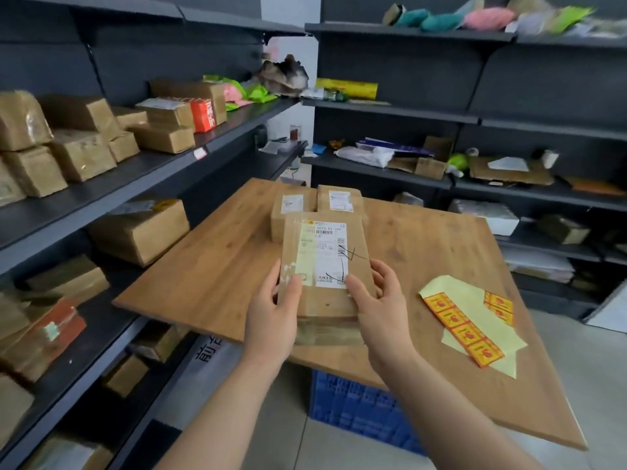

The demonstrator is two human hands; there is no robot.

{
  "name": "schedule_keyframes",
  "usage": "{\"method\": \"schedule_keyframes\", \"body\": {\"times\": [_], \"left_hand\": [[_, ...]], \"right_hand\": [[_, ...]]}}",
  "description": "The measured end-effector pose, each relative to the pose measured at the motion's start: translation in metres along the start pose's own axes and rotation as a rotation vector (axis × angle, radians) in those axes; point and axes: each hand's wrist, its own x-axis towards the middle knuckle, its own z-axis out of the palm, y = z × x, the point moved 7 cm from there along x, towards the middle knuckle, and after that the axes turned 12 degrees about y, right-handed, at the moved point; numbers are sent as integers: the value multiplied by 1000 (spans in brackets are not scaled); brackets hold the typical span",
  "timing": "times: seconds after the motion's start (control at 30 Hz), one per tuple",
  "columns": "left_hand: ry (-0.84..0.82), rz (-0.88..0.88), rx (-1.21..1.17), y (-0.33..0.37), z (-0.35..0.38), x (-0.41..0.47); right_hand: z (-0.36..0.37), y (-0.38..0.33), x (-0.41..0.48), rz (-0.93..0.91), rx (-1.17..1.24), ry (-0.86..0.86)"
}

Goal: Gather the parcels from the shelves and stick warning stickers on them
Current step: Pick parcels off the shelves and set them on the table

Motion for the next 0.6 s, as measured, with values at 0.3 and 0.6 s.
{"method": "schedule_keyframes", "body": {"times": [0.3,0.6], "left_hand": [[-246,68,12,11,131,131],[-410,110,160,-3,259,198]], "right_hand": [[0,-17,149,-73,-71,264],[-43,-2,265,-41,-109,401]]}}
